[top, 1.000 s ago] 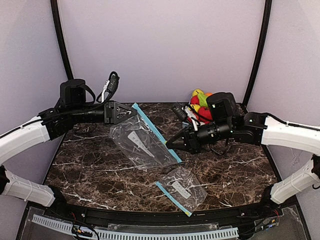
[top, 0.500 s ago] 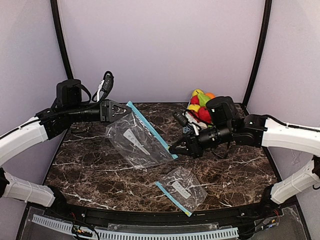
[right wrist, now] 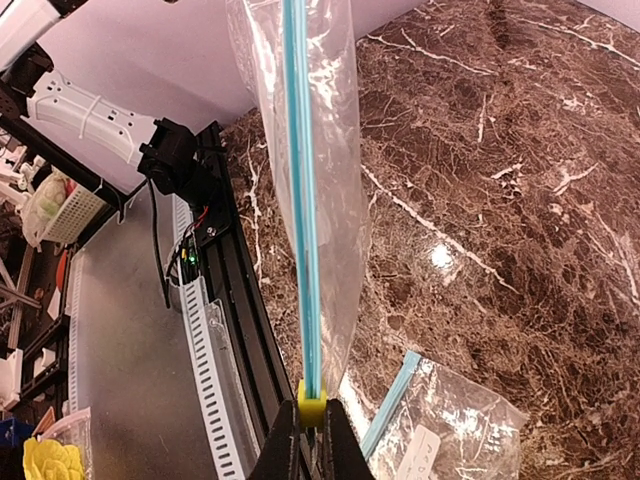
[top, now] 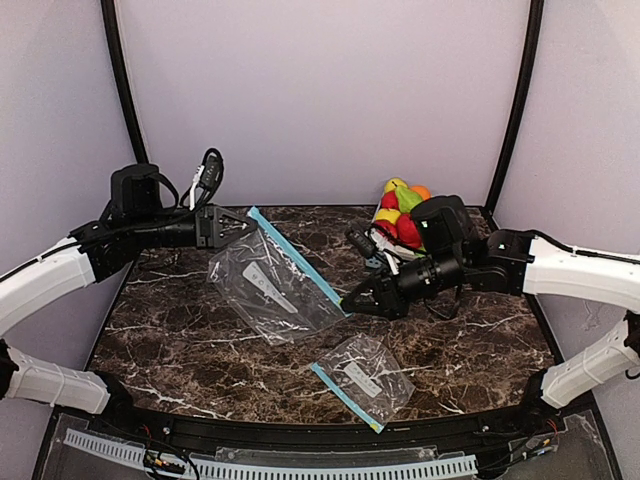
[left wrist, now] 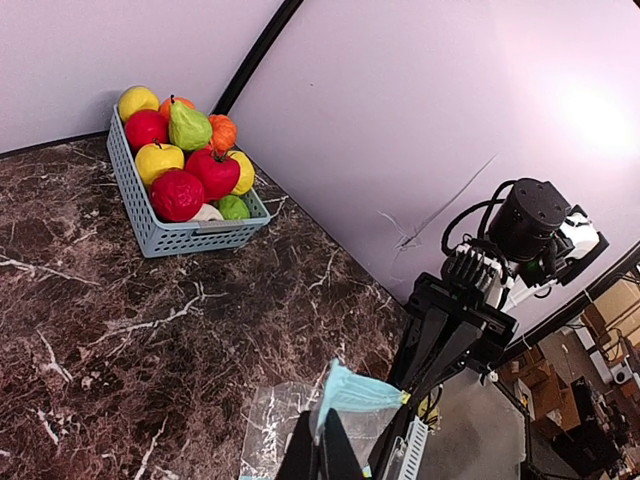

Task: Place the food in the zip-top bag and seal the zipper
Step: Unzip the zipper from the zipper food storage bag, then pass from the left arm to the right

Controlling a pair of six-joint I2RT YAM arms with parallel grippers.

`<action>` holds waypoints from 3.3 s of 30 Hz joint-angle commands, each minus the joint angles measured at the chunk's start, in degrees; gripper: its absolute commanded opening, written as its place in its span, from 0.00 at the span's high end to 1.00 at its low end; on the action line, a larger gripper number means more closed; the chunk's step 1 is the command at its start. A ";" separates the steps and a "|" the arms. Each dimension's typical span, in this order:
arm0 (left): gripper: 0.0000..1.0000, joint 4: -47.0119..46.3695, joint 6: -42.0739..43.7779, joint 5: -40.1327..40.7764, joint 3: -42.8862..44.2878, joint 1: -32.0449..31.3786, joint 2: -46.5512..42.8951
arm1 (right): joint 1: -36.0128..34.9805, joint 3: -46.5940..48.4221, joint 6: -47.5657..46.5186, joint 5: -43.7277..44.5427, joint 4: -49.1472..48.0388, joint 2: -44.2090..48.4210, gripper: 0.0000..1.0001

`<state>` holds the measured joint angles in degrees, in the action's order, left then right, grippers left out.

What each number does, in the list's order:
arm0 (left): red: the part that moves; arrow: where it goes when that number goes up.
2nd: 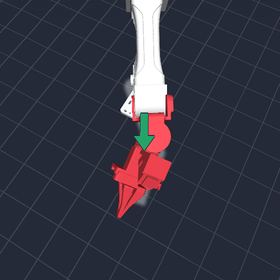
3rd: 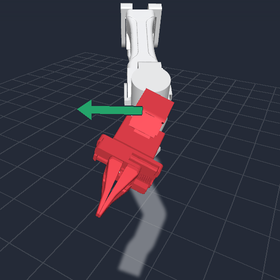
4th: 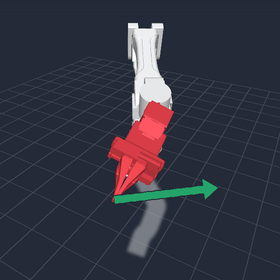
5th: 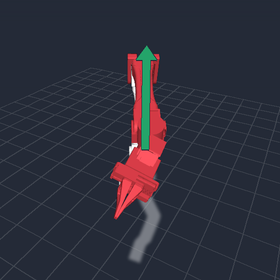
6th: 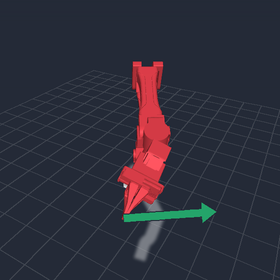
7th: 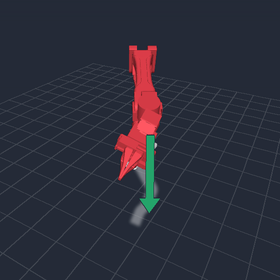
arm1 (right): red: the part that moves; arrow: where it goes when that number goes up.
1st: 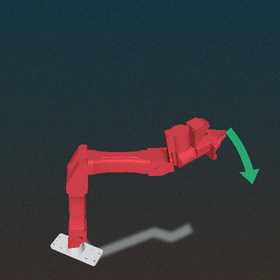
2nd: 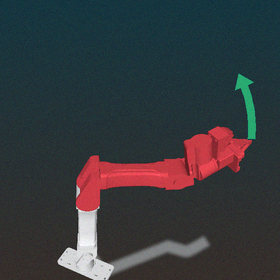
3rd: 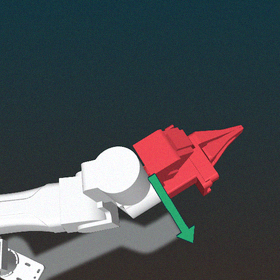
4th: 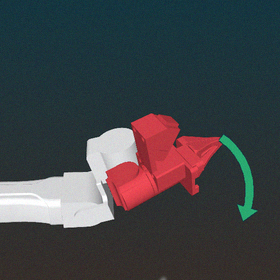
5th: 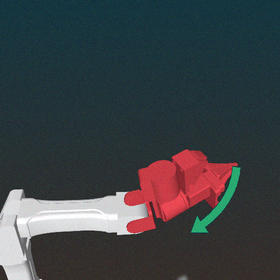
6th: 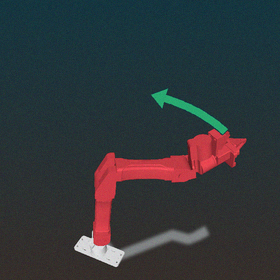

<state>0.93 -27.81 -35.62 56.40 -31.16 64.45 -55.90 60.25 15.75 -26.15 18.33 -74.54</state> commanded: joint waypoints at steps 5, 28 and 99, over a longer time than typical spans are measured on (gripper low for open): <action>0.99 -4.75 6.00 -19.49 -1.52 1.01 -1.57 | -0.34 5.22 -0.70 -1.23 3.69 2.74 0.45; 0.99 -5.06 4.40 -26.96 -7.33 0.17 -4.66 | -6.44 17.07 -4.81 0.55 1.75 -9.29 0.73; 0.64 -0.62 7.50 -20.53 -5.15 -0.13 -2.53 | -7.04 19.11 -3.08 7.84 2.85 -12.31 1.00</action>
<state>-3.27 -22.63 -61.08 50.04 -31.03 62.19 -62.96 79.07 10.17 -24.01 22.72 -88.20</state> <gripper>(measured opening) 0.191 0.005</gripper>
